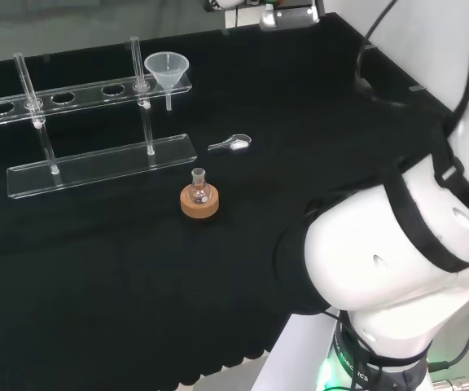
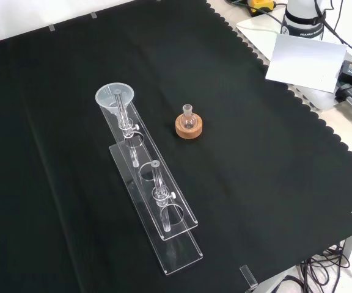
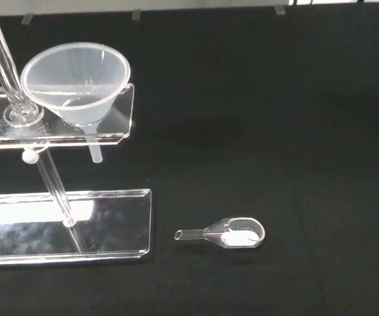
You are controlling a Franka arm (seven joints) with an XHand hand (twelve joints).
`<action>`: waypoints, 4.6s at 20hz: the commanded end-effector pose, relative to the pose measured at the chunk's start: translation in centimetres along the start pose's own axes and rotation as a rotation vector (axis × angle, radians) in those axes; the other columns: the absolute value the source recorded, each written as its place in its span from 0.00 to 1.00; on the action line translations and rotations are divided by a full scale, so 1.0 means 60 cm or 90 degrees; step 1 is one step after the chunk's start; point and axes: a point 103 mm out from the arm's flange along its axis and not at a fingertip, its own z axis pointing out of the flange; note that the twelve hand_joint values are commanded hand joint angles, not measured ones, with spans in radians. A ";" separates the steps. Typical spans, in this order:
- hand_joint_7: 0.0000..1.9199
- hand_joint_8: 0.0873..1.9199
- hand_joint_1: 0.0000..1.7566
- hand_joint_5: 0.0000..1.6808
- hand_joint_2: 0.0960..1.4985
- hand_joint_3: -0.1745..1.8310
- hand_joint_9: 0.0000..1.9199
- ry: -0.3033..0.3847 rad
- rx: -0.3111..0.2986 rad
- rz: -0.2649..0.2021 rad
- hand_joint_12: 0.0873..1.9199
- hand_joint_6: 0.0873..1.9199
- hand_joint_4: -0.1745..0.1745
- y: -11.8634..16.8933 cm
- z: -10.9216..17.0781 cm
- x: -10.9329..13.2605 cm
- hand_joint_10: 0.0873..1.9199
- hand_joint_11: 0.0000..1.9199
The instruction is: Pick up the funnel from the transparent funnel stand.
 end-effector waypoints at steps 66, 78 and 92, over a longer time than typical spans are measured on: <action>0.02 0.33 0.43 0.12 0.35 0.38 0.16 -0.122 0.197 -0.101 0.73 0.00 0.43 0.261 0.207 0.172 0.39 0.23; 0.15 0.34 0.43 0.22 0.40 0.38 0.32 -0.145 0.173 -0.090 0.69 0.00 0.39 0.266 0.200 0.173 0.30 0.28; 0.31 0.33 0.48 0.40 0.44 0.38 0.47 -0.204 0.095 -0.082 0.63 0.02 0.39 0.247 0.136 0.180 0.23 0.35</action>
